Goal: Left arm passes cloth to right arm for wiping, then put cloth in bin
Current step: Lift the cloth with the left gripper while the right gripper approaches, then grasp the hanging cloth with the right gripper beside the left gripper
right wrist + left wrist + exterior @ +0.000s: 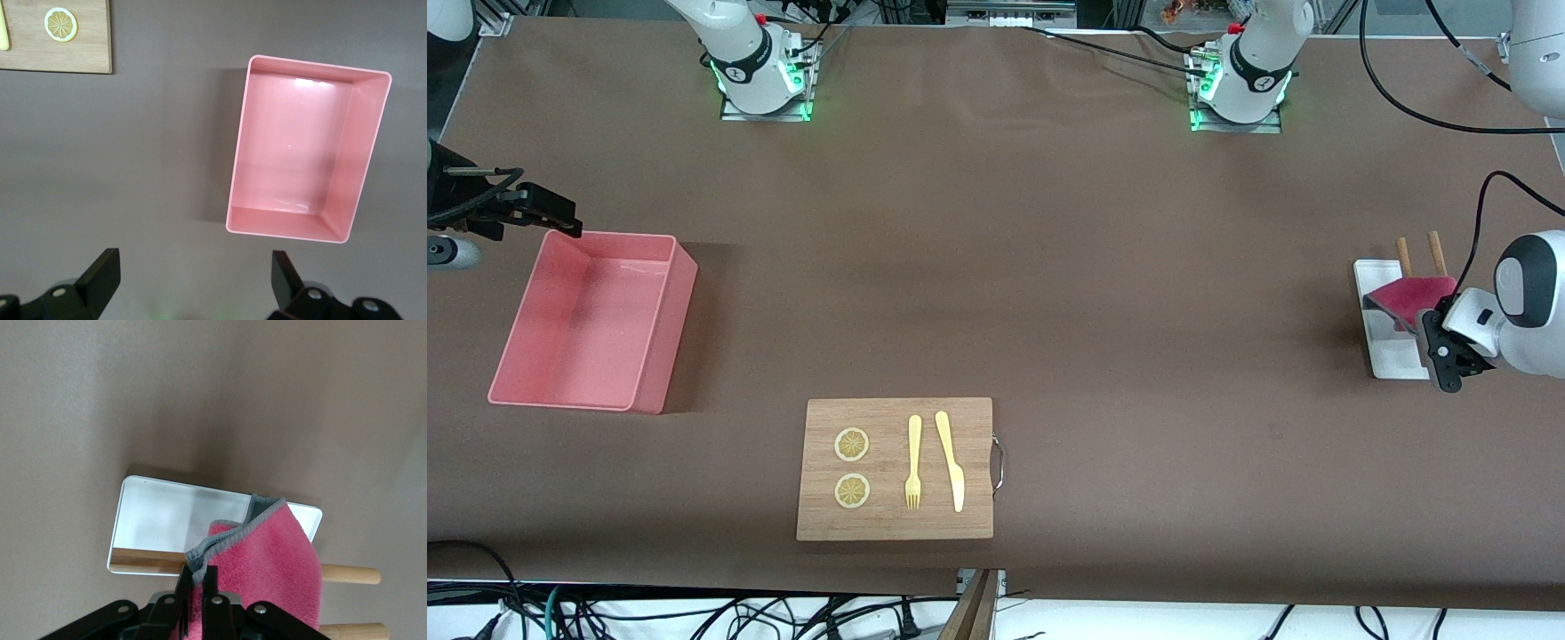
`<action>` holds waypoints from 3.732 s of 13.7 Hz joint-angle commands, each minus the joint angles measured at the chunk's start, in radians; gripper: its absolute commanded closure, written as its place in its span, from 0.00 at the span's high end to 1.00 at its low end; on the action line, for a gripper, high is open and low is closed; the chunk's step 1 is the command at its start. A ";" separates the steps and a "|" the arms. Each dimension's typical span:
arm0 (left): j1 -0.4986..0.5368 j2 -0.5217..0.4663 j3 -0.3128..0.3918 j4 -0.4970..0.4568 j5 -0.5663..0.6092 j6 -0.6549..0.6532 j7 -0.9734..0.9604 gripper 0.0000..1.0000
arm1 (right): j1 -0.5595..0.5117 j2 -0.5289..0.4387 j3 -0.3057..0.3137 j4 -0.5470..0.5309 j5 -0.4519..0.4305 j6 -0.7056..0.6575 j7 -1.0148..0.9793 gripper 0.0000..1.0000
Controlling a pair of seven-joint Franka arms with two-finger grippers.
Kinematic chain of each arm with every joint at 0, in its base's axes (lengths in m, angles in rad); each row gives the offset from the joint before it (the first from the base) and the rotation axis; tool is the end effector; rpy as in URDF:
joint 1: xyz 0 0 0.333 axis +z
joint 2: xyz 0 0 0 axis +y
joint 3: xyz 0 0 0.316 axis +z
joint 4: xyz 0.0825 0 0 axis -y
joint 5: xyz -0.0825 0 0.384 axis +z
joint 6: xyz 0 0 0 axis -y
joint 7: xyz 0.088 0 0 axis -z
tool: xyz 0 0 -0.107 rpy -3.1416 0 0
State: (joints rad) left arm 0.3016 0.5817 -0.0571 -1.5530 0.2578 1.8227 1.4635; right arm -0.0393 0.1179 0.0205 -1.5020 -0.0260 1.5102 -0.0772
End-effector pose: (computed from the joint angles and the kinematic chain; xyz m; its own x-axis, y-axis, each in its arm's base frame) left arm 0.6374 0.1855 0.2895 0.2122 -0.9527 -0.2174 -0.9181 -0.2706 0.2895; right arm 0.5823 -0.0146 0.5847 0.9922 0.0570 -0.1109 0.0590 -0.9981 0.0151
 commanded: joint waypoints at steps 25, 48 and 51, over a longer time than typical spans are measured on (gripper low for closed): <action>-0.445 -0.010 -0.385 0.091 -0.840 0.312 -1.243 0.07 | 0.151 0.331 0.262 0.020 0.270 0.508 1.111 0.99; -0.595 0.007 -0.388 0.114 -1.023 0.601 -1.232 0.06 | 0.219 0.503 0.305 0.019 0.267 0.806 1.153 0.99; -0.608 0.009 -0.388 0.120 -1.051 0.603 -1.232 0.05 | 0.234 0.503 0.311 0.006 0.267 0.795 1.151 0.99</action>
State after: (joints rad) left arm -0.2880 0.5816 -0.4489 -1.4589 -0.7464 2.4182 0.2226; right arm 0.1837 0.6111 0.3227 -1.5030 0.2308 2.3012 1.0622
